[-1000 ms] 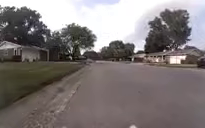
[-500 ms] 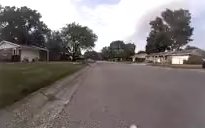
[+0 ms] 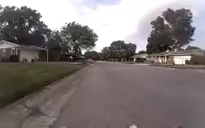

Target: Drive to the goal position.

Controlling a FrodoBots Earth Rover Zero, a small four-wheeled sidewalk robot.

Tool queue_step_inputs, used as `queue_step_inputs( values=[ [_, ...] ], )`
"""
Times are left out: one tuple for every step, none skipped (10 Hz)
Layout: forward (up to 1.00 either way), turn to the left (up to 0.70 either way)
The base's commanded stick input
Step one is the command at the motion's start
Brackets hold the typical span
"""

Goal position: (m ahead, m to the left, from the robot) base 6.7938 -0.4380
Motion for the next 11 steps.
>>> queue_step_inputs(
  values=[
    [1.0,0.0],
    [1.0,0.0],
    [1.0,0.0],
    [1.0,0.0],
    [1.0,0.0],
    [1.0,0.0],
    [1.0,0.0],
    [1.0,0.0],
    [1.0,-0.01],
    [1.0,-0.01],
    [1.0,-0.01]
  ],
)
